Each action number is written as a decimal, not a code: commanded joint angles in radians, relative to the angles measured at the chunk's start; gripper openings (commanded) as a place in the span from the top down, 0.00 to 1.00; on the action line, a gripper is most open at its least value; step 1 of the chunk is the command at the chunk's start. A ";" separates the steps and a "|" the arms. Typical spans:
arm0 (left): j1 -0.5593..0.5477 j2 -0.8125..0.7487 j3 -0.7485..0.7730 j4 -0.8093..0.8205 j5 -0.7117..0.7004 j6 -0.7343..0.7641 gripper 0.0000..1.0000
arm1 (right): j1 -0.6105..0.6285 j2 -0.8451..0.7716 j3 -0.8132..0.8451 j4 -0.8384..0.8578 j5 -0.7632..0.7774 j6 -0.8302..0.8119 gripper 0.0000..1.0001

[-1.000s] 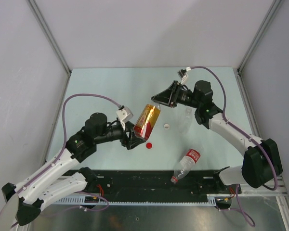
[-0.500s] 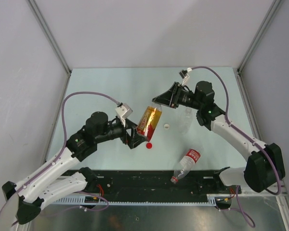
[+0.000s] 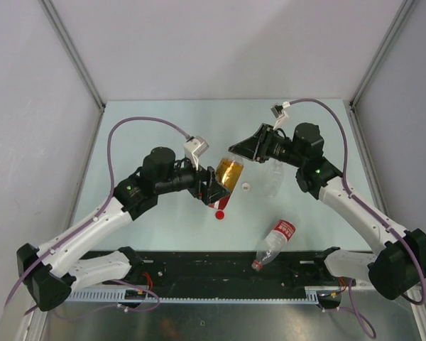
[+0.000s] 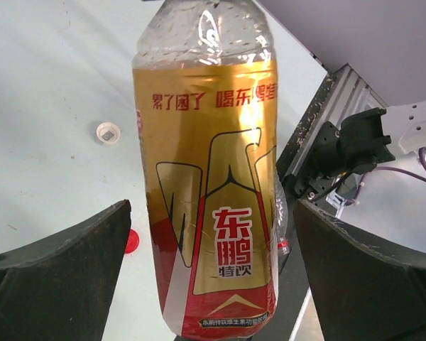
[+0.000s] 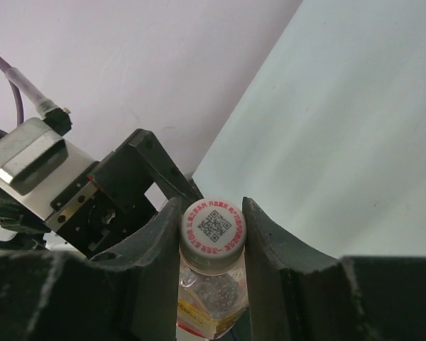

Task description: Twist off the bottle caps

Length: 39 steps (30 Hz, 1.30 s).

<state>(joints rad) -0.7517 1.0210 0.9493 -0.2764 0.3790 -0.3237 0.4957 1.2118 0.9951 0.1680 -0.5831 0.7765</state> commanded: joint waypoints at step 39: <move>-0.112 0.069 0.004 -0.116 -0.312 0.090 0.68 | -0.022 -0.126 0.010 -0.058 0.095 -0.101 0.01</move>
<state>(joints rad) -0.8230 1.1099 0.9226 -0.3222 0.2424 -0.2821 0.4835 1.1217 0.9951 0.1215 -0.5304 0.7078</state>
